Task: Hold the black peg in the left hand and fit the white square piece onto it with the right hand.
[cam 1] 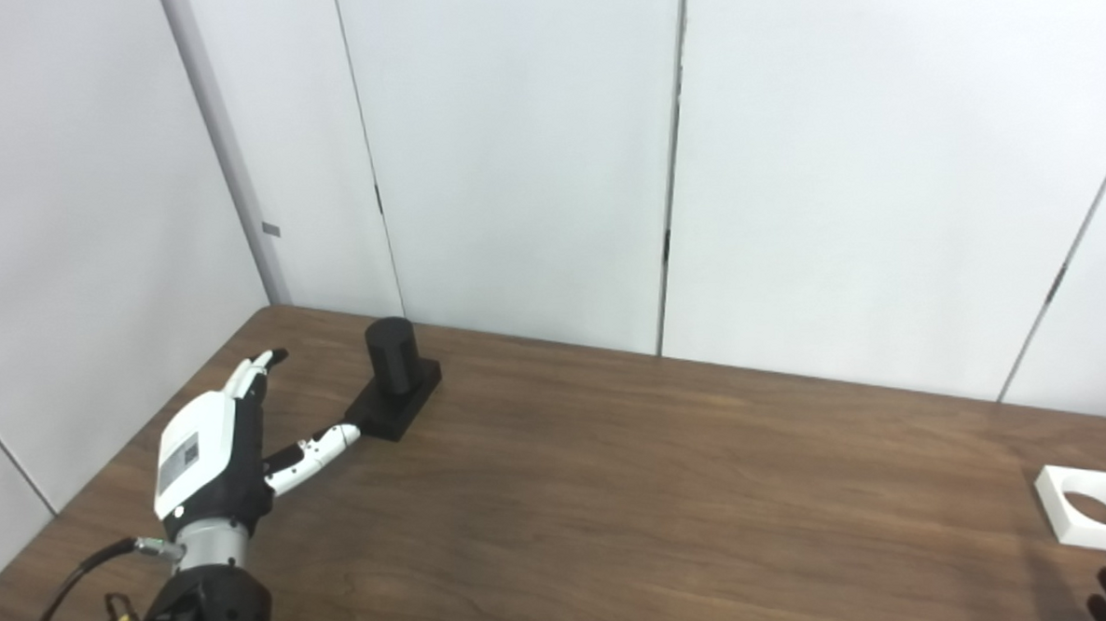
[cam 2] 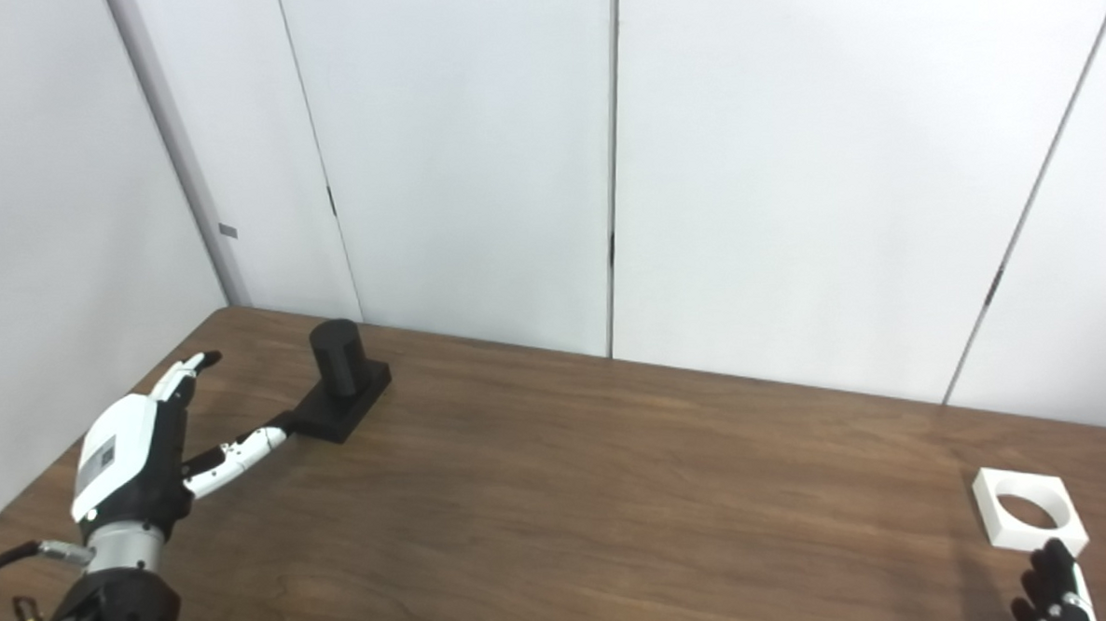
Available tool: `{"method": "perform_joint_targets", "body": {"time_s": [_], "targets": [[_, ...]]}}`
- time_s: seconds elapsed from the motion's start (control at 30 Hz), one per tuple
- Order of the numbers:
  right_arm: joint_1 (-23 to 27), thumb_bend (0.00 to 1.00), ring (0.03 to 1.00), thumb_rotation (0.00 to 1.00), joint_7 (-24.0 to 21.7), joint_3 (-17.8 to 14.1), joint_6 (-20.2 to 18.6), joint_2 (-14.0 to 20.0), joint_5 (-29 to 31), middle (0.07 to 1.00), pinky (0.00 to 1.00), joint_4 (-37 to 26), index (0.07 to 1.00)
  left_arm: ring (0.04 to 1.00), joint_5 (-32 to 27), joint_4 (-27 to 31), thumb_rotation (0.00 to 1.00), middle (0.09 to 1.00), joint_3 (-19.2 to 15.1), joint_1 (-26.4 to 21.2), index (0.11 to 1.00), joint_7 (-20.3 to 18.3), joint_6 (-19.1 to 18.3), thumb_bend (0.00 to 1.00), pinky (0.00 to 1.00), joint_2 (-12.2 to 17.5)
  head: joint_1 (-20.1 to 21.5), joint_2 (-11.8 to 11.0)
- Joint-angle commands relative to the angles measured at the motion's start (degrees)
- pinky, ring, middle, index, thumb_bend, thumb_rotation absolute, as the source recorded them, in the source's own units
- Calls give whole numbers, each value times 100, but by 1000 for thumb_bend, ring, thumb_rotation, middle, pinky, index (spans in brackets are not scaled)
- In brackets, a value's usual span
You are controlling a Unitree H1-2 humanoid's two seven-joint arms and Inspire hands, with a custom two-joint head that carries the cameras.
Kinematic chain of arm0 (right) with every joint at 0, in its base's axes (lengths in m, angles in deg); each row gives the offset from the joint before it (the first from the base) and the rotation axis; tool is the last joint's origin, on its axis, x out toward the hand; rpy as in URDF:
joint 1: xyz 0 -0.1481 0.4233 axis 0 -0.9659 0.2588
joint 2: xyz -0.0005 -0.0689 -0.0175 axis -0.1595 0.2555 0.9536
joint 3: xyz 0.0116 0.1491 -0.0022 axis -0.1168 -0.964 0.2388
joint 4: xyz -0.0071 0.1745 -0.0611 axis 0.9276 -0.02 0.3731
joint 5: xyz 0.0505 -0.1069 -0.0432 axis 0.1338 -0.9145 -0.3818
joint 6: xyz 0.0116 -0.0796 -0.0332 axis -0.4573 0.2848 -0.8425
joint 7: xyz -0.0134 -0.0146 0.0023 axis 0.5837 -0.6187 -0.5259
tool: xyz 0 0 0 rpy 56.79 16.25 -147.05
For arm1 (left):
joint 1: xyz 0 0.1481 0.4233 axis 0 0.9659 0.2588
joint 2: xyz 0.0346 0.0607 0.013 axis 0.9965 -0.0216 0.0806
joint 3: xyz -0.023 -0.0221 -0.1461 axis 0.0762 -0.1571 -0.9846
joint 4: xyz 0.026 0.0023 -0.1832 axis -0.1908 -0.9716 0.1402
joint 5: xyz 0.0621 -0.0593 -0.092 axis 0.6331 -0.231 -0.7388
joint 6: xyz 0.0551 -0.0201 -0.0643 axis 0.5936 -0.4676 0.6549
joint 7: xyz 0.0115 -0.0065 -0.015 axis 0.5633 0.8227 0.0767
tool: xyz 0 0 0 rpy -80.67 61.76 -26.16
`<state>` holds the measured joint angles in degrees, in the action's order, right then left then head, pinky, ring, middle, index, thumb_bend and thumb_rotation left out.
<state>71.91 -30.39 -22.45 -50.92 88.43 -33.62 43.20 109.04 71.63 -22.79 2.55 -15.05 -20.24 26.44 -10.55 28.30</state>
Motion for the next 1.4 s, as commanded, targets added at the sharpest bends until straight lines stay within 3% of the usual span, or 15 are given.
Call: {"method": "perform_joint_targets", "body": {"time_s": [0.0,0.2,0.43,0.6,0.9,1.07,1.37], "targets": [[-352,599,1000,1000,55,49,96,-189,34,1000,1000,37,1000,905,128,-129,612,926,10,-244,863,359,153,905,747,230,6,5],[-369,604,1000,1000,76,52,61,-194,85,1000,1000,-4,1000,912,240,-973,613,908,259,-558,846,812,252,925,805,494,-1,29],[-408,600,1000,1000,82,52,58,-184,84,998,1000,-44,1000,951,415,-1679,721,930,871,-960,843,429,-13,962,931,866,-2,68],[-448,608,1000,1000,91,56,14,-174,57,1000,1000,-96,1000,955,502,-1956,716,923,996,-1165,838,237,-35,981,963,754,-2,99],[-476,622,1000,1000,87,78,5,-158,39,1000,1000,-131,1000,926,519,-2309,736,913,1279,-1343,833,377,-29,1000,920,625,-1,132],[-480,606,1000,1000,94,82,-51,-170,55,999,1000,-171,1000,937,628,-2602,750,920,1273,-1494,840,396,-35,1000,933,511,7,145],[-501,602,1000,1000,90,109,-57,-156,11,983,1000,-217,1000,913,692,-3099,723,907,1270,-1749,839,966,-34,985,910,476,14,145]]}}
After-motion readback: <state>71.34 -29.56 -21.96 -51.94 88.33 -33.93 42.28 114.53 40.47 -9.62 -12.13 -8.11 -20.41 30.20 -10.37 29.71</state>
